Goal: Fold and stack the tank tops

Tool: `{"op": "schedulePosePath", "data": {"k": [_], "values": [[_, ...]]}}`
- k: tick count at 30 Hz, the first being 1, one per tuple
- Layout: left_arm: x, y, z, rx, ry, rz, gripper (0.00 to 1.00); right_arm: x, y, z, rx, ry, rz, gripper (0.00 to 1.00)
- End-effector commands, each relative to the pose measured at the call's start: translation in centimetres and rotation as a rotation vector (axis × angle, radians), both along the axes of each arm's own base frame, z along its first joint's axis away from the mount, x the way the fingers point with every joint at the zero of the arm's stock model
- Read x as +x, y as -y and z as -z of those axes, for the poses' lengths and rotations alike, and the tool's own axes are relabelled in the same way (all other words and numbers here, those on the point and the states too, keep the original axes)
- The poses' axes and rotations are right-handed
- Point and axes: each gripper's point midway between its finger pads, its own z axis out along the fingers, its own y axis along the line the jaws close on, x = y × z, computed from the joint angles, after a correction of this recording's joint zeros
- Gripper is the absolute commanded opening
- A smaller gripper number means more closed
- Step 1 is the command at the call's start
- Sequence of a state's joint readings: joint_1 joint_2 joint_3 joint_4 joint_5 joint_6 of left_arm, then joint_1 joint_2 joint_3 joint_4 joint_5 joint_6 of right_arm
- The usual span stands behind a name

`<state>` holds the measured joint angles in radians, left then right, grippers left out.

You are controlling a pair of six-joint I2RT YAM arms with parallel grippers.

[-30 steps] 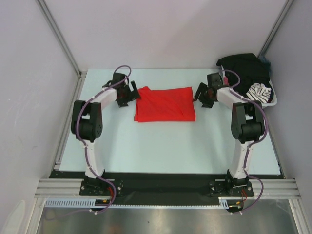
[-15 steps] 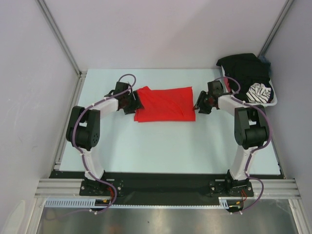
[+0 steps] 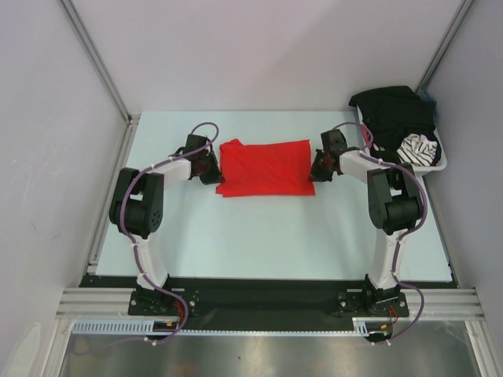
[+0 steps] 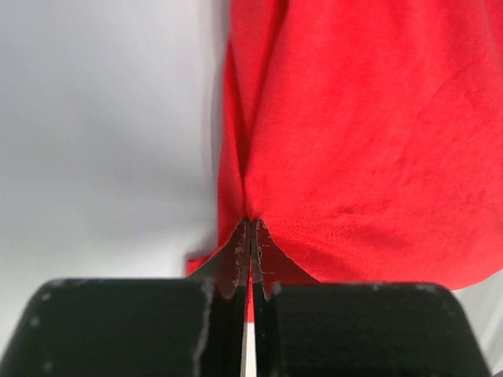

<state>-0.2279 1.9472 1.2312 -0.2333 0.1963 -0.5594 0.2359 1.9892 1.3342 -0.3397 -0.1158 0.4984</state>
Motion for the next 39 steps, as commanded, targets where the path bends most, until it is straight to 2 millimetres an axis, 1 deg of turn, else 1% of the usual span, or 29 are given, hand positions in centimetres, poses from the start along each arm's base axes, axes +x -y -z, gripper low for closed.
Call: {"op": "schedulePosePath", "data": {"k": [1,4,5,7,8,9,10,11,12,13,14,15,16,17,18,19,20,21,23,24,25,27,29,30,31,32,34,38,39], "values": [[2.1,-1.8,-1.8,-0.031,0.060,-0.031,0.00,1.2,-0.2,-0.5,-0.052,0.024,0.003,0.00],[2.1,-4.1,-2.3,-0.004,0.068,-0.068,0.00,1.3,-1.5,-0.1,-0.040,0.020,-0.003,0.00],[2.1,-4.8,-2.3,0.000,0.067,-0.082,0.00,1.5,-3.3,-0.6,-0.028,0.040,-0.027,0.00],[1.6,-7.3,-2.3,-0.014,0.057,-0.134,0.00,1.8,-5.5,-0.2,-0.026,0.041,-0.052,0.00],[1.6,-8.3,-2.5,-0.030,0.072,-0.158,0.01,2.1,-8.4,-1.3,-0.018,0.062,-0.086,0.00],[1.5,-10.7,-2.7,-0.062,0.080,-0.208,0.00,2.4,-9.6,-0.7,-0.030,0.057,-0.095,0.00],[0.6,-11.7,-2.6,-0.075,0.074,-0.237,0.00,2.4,-11.1,-0.7,-0.025,0.059,-0.112,0.00],[0.5,-12.7,-3.0,-0.084,0.093,-0.257,0.00,2.5,-12.6,-0.9,-0.008,0.061,-0.117,0.00],[0.2,-15.1,-3.1,-0.077,0.092,-0.309,0.00,2.8,-15.7,-2.6,0.032,0.100,-0.159,0.00],[-0.4,-16.4,-2.9,-0.049,0.087,-0.343,0.00,2.6,-17.3,-1.4,0.043,0.084,-0.175,0.00],[-1.9,-21.4,-4.3,-0.002,0.122,-0.482,0.00,2.3,-24.4,-4.1,0.117,0.139,-0.262,0.02],[-2.5,-21.6,-3.4,0.011,0.100,-0.501,0.00,2.1,-24.4,-2.2,0.102,0.112,-0.263,0.02],[-3.0,-22.9,-4.8,0.024,0.141,-0.551,0.00,1.4,-26.1,-1.9,0.111,0.097,-0.291,0.04],[-4.0,-25.3,-5.4,0.037,0.166,-0.630,0.00,1.4,-29.1,-4.1,0.159,0.142,-0.324,0.07],[-6.0,-25.9,-4.0,0.033,0.140,-0.694,0.00,0.8,-30.3,-2.0,0.163,0.109,-0.345,0.19],[-6.2,-27.0,-6.0,0.039,0.225,-0.735,0.00,0.6,-31.3,-2.0,0.193,0.098,-0.360,0.24],[-7.4,-28.3,-5.8,0.047,0.230,-0.792,0.00,0.7,-32.2,-2.5,0.223,0.098,-0.354,0.29],[-8.7,-28.5,-4.8,0.057,0.207,-0.824,0.00,1.2,-32.8,-3.1,0.248,0.112,-0.354,0.42],[-10.3,-29.9,-5.2,0.121,0.211,-0.897,0.01,1.4,-32.8,-3.2,0.261,0.114,-0.345,0.53],[-11.2,-30.6,-4.9,0.163,0.199,-0.936,0.02,1.6,-32.1,-2.5,0.251,0.109,-0.338,0.60],[-11.7,-31.3,-4.8,0.195,0.190,-0.967,0.05,1.7,-31.7,-3.8,0.252,0.135,-0.334,0.61],[-12.4,-31.9,-4.7,0.210,0.170,-1.001,0.06,2.2,-30.5,-4.2,0.244,0.159,-0.323,0.65],[-12.6,-32.1,-4.6,0.195,0.160,-1.014,0.06,1.5,-28.6,-3.7,0.232,0.144,-0.306,0.66],[-12.7,-31.9,-4.3,0.182,0.155,-1.018,0.06,1.8,-28.3,-4.4,0.247,0.167,-0.298,0.66],[-12.8,-31.9,-4.1,0.175,0.152,-1.020,0.07,1.5,-26.7,-2.8,0.231,0.132,-0.281,0.67],[-12.9,-31.7,-4.0,0.172,0.149,-1.022,0.07,1.6,-26.2,-3.9,0.244,0.149,-0.277,0.67],[-13.3,-31.4,-3.6,0.160,0.151,-1.030,0.10,2.0,-25.0,-4.0,0.242,0.153,-0.267,0.67],[-14.0,-31.6,-3.1,0.167,0.141,-1.040,0.15,1.5,-23.9,-4.3,0.220,0.157,-0.288,0.62],[-13.9,-31.5,-3.0,0.161,0.135,-1.034,0.22,1.3,-23.9,-4.7,0.220,0.165,-0.297,0.58]]}}
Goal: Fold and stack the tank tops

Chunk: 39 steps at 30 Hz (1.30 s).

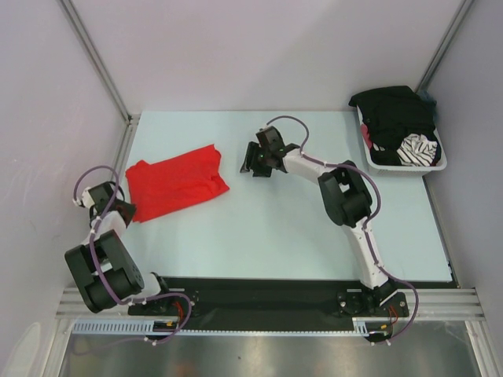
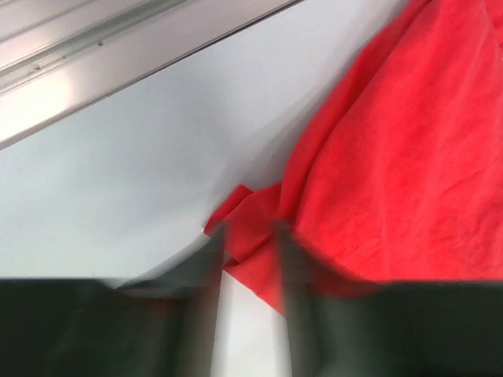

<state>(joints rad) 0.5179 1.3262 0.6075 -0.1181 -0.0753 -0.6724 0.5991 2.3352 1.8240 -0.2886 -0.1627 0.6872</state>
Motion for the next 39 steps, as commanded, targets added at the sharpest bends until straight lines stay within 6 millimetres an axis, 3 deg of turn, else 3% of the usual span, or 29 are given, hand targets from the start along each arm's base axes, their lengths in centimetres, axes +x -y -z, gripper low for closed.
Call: {"op": "schedulePosePath", "data": {"k": [1,4,9,14,18,23,31,33,35,39], "values": [[0.3,-0.7,-0.9,0.015,0.040,-0.016,0.47,-0.8,-0.9,-3.4,0.025,0.078,-0.065,0.57],[0.7,-0.2,-1.0,0.004,0.058,0.022,0.69,-1.8,-2.2,-3.7,0.063,0.085,-0.145,0.61],[1.2,0.6,-3.0,0.031,0.134,0.087,0.71,-4.3,-4.8,-4.2,0.177,0.077,-0.281,0.61],[1.5,1.3,-4.3,0.042,0.178,0.128,0.75,-5.6,-6.0,-3.9,0.229,0.057,-0.338,0.62],[1.6,1.5,-3.2,0.016,0.156,0.137,0.76,-6.1,-6.7,-3.1,0.237,0.039,-0.358,0.60],[2.0,2.0,-2.0,-0.021,0.147,0.161,0.76,-5.9,-6.9,-1.7,0.203,0.026,-0.347,0.46],[2.4,2.3,-1.6,-0.034,0.141,0.181,0.77,-5.3,-7.6,-1.2,0.193,0.024,-0.346,0.44],[2.5,2.3,-1.8,-0.027,0.145,0.181,0.77,-5.4,-7.5,-0.9,0.187,0.018,-0.346,0.26],[2.6,2.4,-2.0,-0.027,0.150,0.185,0.77,-5.8,-7.1,-0.8,0.167,0.003,-0.341,0.00],[2.9,2.8,-2.4,-0.028,0.164,0.203,0.77,-5.9,-4.4,-0.1,0.098,0.003,-0.260,0.00]]}}
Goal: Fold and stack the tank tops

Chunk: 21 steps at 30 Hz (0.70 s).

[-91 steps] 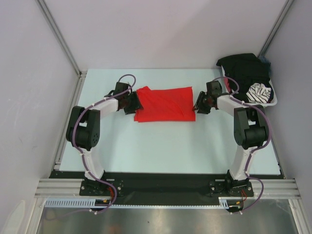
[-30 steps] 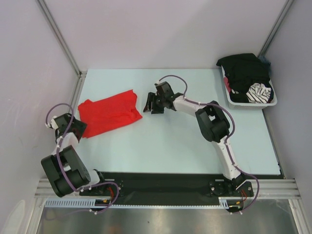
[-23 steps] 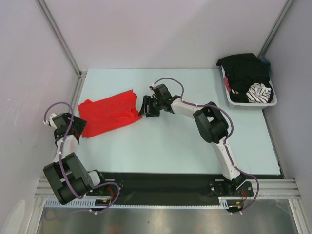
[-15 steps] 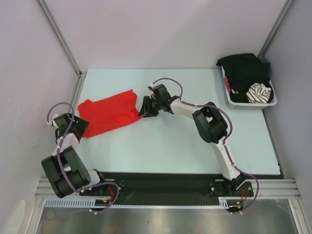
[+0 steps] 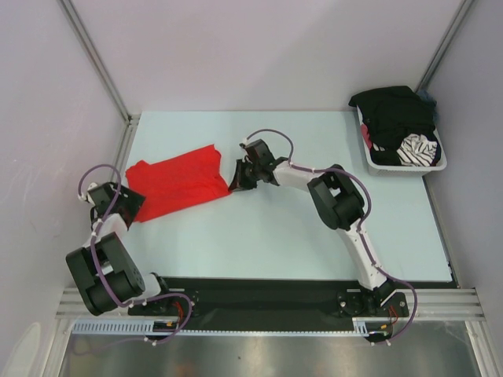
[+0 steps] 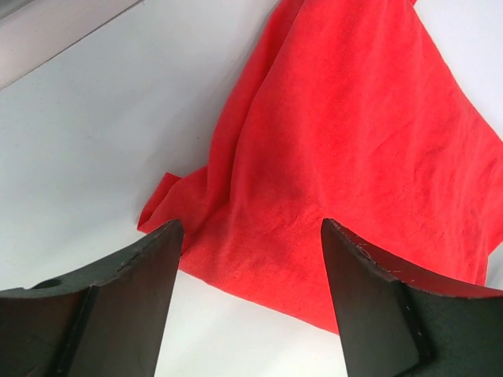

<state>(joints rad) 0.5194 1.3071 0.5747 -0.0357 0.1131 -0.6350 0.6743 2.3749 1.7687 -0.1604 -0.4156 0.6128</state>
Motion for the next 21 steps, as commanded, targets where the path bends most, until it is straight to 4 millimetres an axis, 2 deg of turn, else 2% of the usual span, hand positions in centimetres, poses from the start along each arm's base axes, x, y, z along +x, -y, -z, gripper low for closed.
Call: {"op": "schedulePosePath", "data": {"k": [1,4,5,6,8,9,11,12,15,17,18,19,21], "values": [[1.2,0.3,-1.6,0.044,0.048,0.046,0.77,-0.5,2.3,-1.6,-0.033,0.033,0.067,0.00],[1.5,0.9,-2.3,0.078,0.046,0.060,0.77,-1.2,3.7,-1.1,-0.040,0.025,0.091,0.01],[1.6,0.8,-2.7,0.094,0.042,0.052,0.78,-1.7,4.2,-0.6,-0.049,0.015,0.093,0.20],[2.0,1.5,-2.9,0.102,0.040,0.071,0.79,-2.0,4.2,-0.4,-0.052,0.012,0.088,0.34],[2.1,1.4,-3.6,0.139,0.019,0.059,0.80,-2.1,4.8,-0.3,-0.065,0.012,0.093,0.57],[2.3,2.0,-3.9,0.154,0.014,0.076,0.82,-2.2,5.1,-0.3,-0.070,0.012,0.097,0.60],[2.3,1.9,-4.9,0.189,0.004,0.070,0.84,-2.3,5.8,-0.5,-0.063,0.026,0.107,0.64],[2.1,1.6,-5.2,0.216,-0.009,0.050,0.86,-2.1,6.1,-1.5,-0.051,0.044,0.114,0.65],[1.5,1.0,-6.7,0.252,-0.014,0.020,0.89,-1.9,7.5,-2.3,-0.052,0.061,0.135,0.65],[0.9,0.9,-7.9,0.270,-0.006,0.001,0.90,-1.7,8.7,-2.5,-0.052,0.065,0.151,0.65],[0.6,0.6,-8.4,0.287,-0.003,-0.016,0.91,-2.2,9.5,-1.9,-0.064,0.050,0.158,0.65],[0.4,0.8,-9.0,0.295,0.006,-0.016,0.92,-2.1,9.8,-2.8,-0.051,0.067,0.165,0.65],[0.0,1.4,-10.2,0.301,0.033,-0.009,0.93,-2.1,11.0,-2.9,-0.055,0.071,0.182,0.65]]}}
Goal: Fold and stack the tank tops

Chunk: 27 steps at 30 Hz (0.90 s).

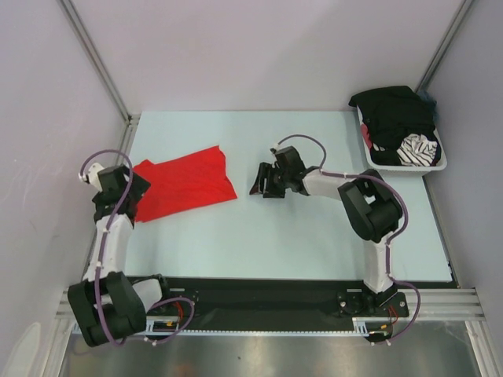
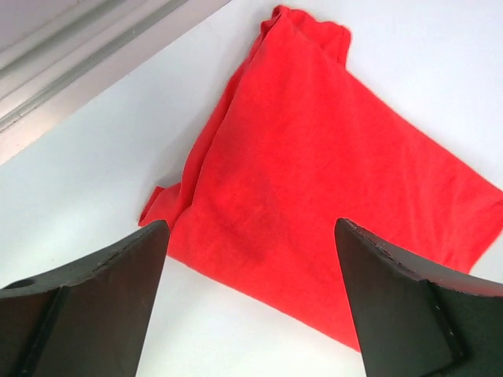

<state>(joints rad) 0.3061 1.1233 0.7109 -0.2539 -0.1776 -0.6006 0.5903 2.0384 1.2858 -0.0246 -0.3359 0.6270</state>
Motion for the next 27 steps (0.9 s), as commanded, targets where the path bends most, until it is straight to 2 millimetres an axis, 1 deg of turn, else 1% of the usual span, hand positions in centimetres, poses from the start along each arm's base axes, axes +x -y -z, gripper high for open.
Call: {"op": "schedulePosePath", "data": {"k": [1,2,3,4,5,6,7,8,9,11,12,13,14,15,16,17,18,19,20,21,23,24,25,26,27], "values": [[-0.4,1.3,-3.3,0.056,0.040,0.023,0.93,0.1,2.7,-1.8,-0.017,0.059,0.036,0.64],[-0.2,2.4,-3.5,0.053,0.052,0.065,0.93,-0.1,3.4,-1.6,-0.029,0.058,0.047,0.64],[0.2,4.8,-4.0,0.053,0.069,0.147,0.93,0.0,4.5,-1.7,-0.038,0.063,0.061,0.63],[0.4,6.6,-4.1,0.032,0.078,0.210,0.93,-0.8,5.7,-0.8,-0.059,0.044,0.068,0.63],[0.6,8.1,-4.1,0.024,0.076,0.265,0.92,-0.7,6.5,-1.8,-0.057,0.069,0.087,0.63],[0.7,9.7,-4.2,0.011,0.078,0.318,0.90,-0.8,7.5,-1.8,-0.065,0.070,0.101,0.63],[0.7,12.8,-3.8,0.000,0.063,0.420,0.89,-0.5,9.1,-1.8,-0.073,0.070,0.133,0.63],[0.6,14.6,-3.5,-0.007,0.057,0.478,0.88,-1.0,10.4,-2.1,-0.078,0.075,0.158,0.62],[0.2,17.6,-2.8,-0.008,0.038,0.575,0.85,-0.7,11.8,-2.2,-0.076,0.075,0.197,0.61],[-0.3,20.4,-1.8,-0.009,0.002,0.660,0.81,-0.9,13.3,-2.5,-0.078,0.084,0.237,0.61],[-0.6,21.8,-1.1,-0.011,-0.017,0.705,0.77,-1.5,14.1,-2.7,-0.079,0.086,0.257,0.61],[-1.3,24.3,-0.6,-0.010,-0.034,0.791,0.74,-1.0,14.5,-3.3,-0.067,0.116,0.277,0.61],[-1.3,25.7,1.0,-0.005,-0.092,0.832,0.70,-0.9,15.2,-3.3,-0.076,0.125,0.299,0.60],[-2.0,27.6,1.6,0.005,-0.120,0.898,0.66,-1.0,15.6,-3.6,-0.076,0.137,0.310,0.60],[-2.3,28.4,2.7,0.020,-0.167,0.935,0.65,-1.1,15.9,-3.6,-0.077,0.137,0.314,0.60],[-2.1,29.3,4.0,0.031,-0.220,0.960,0.63,-0.9,16.3,-3.8,-0.076,0.141,0.325,0.59],[-2.4,30.1,5.0,0.043,-0.261,0.991,0.62,-0.9,16.4,-3.9,-0.075,0.145,0.327,0.59],[-2.4,30.4,5.6,0.048,-0.292,1.000,0.60,-0.9,16.4,-3.8,-0.076,0.144,0.329,0.59],[-2.0,30.8,5.7,0.045,-0.297,1.005,0.58,-0.9,16.5,-3.8,-0.074,0.142,0.329,0.59],[-1.9,30.9,7.0,0.048,-0.337,1.008,0.54,-0.9,16.6,-3.9,-0.072,0.144,0.333,0.59],[-1.2,31.3,7.4,0.054,-0.346,1.011,0.52,-1.0,16.7,-3.7,-0.070,0.140,0.331,0.59],[-1.0,31.4,8.3,0.060,-0.374,1.009,0.51,-0.9,16.7,-3.7,-0.069,0.142,0.332,0.58],[-0.8,31.4,8.7,0.069,-0.390,1.005,0.51,-1.0,16.8,-3.6,-0.067,0.139,0.334,0.58],[-0.1,31.8,8.5,0.072,-0.387,1.005,0.50,-1.0,16.8,-3.6,-0.066,0.142,0.336,0.58],[0.0,31.7,9.8,0.078,-0.425,1.002,0.50,-0.9,17.0,-3.6,-0.064,0.142,0.340,0.58]]}}
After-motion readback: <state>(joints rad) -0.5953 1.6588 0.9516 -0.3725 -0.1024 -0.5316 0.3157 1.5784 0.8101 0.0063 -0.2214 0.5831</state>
